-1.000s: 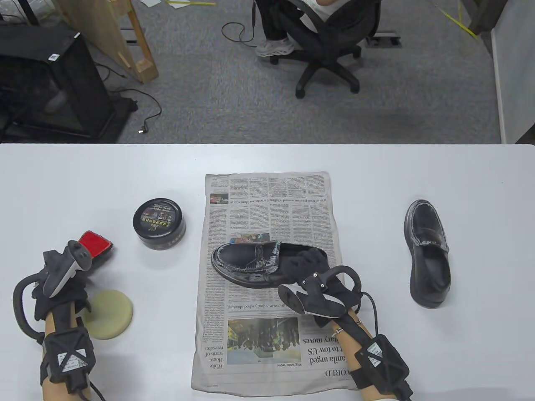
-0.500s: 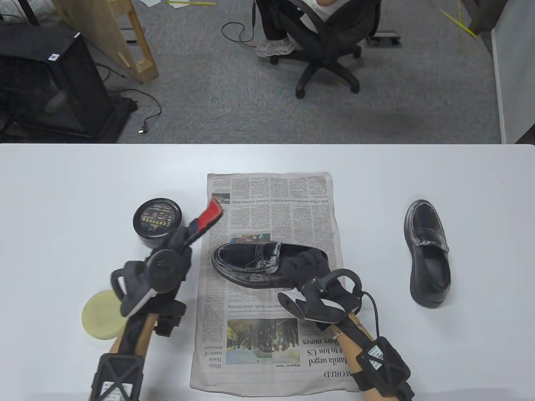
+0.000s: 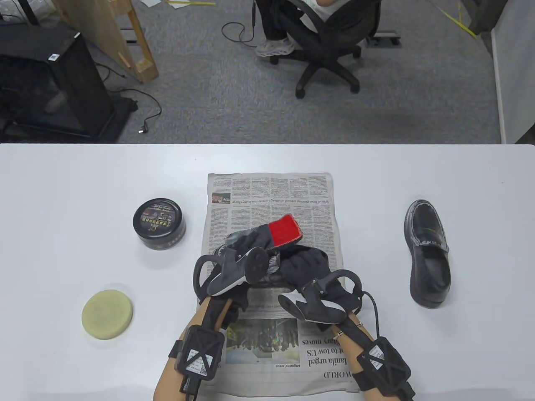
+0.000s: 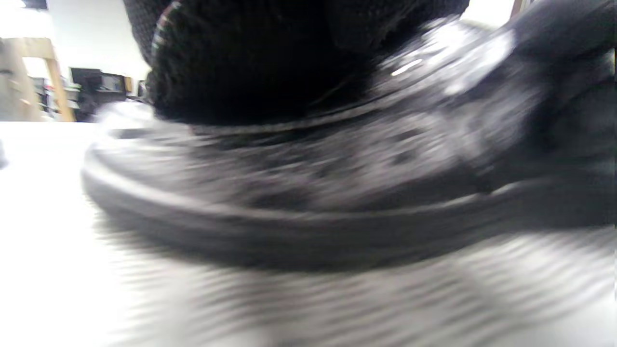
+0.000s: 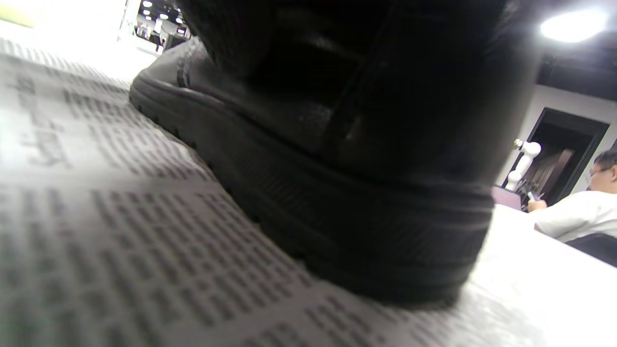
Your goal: Dip and apply leather care cream with polishing sponge on shoes
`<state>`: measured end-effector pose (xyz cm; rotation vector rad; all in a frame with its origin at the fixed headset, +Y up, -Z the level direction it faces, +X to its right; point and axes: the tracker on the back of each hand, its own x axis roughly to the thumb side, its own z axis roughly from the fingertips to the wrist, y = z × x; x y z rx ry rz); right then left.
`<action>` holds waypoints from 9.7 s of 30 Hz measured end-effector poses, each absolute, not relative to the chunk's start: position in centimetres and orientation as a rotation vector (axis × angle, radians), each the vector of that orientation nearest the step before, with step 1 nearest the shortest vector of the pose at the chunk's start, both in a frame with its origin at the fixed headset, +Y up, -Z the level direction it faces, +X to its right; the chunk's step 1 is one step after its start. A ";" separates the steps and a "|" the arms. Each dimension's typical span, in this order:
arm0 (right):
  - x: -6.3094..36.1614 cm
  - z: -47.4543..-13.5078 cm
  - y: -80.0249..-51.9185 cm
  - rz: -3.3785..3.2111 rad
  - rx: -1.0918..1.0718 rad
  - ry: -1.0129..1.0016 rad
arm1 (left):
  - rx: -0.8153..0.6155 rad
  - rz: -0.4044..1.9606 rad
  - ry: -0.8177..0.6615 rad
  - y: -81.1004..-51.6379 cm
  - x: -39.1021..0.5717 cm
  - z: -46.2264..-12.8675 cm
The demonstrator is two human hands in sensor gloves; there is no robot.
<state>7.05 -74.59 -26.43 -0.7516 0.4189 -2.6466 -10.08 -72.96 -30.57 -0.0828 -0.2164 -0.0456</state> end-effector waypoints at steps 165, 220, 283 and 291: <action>6.8 -27.2 -75.0 -2.864 -0.836 0.257 | -0.054 0.091 -0.391 -72.7 -10.9 -23.8; 7.0 -26.9 -74.8 -2.738 -0.805 0.351 | -0.081 0.014 -0.221 -74.0 -15.7 -25.5; 7.0 -26.9 -75.3 -2.760 -0.824 0.304 | -0.022 0.046 -0.364 -73.3 -12.6 -24.5; 7.0 -26.9 -75.4 -2.760 -0.825 0.293 | 0.016 0.152 -0.408 -71.6 -6.8 -27.6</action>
